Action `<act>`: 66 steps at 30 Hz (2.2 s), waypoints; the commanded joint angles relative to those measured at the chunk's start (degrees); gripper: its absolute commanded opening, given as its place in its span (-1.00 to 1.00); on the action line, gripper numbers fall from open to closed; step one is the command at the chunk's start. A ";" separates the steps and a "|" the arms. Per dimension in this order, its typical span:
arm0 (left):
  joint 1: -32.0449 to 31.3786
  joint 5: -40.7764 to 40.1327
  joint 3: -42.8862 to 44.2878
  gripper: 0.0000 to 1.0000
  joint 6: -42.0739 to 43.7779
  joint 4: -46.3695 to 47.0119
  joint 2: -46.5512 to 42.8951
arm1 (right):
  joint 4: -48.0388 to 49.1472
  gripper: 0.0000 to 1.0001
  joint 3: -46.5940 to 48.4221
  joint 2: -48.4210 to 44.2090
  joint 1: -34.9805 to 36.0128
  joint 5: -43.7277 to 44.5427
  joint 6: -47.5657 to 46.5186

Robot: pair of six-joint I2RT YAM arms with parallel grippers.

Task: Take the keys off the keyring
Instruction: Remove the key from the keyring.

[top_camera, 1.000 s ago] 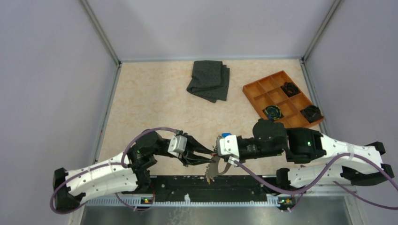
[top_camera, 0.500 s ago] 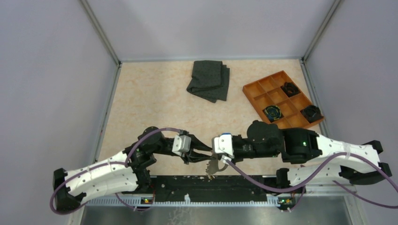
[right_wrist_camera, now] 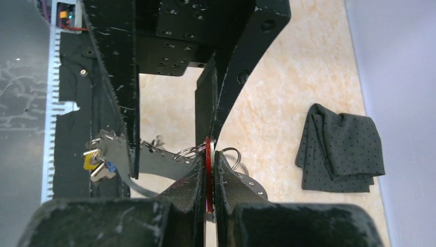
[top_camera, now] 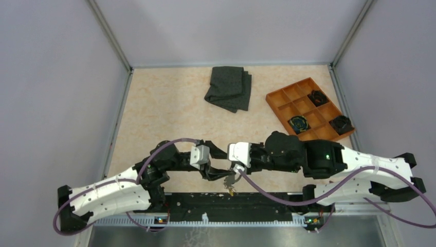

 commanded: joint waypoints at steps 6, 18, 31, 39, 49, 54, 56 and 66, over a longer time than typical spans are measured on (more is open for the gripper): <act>-0.96 -16.66 -1.07 0.16 -2.51 -3.09 -7.07 | 5.00 -1.00 1.63 1.71 -0.76 9.29 1.18; -0.96 -19.27 -0.46 -0.16 2.33 -8.73 -10.33 | -0.34 -1.00 7.00 7.23 -4.52 9.93 8.96; -0.96 -24.03 -0.44 -0.25 2.58 -4.53 -6.37 | -1.54 -1.00 8.50 9.15 -6.59 9.41 14.26; -0.96 -25.89 -0.60 -0.25 3.88 -2.41 -4.88 | -0.33 -1.00 8.33 9.95 -8.38 7.45 16.94; -0.96 -27.17 -0.89 -0.28 4.48 0.28 -3.16 | 1.04 -1.00 7.90 10.01 -9.46 5.60 17.95; -0.97 -26.89 -1.15 -0.30 4.65 1.04 -2.69 | 1.37 -1.00 7.97 9.74 -9.54 6.32 19.44; -0.97 -26.36 -1.08 -0.34 4.66 1.06 -2.29 | 1.23 -1.00 8.26 9.79 -9.53 7.46 20.29; -0.99 -26.09 -1.60 -0.42 4.65 1.05 -1.68 | 1.22 -1.00 8.68 9.96 -9.54 7.68 21.02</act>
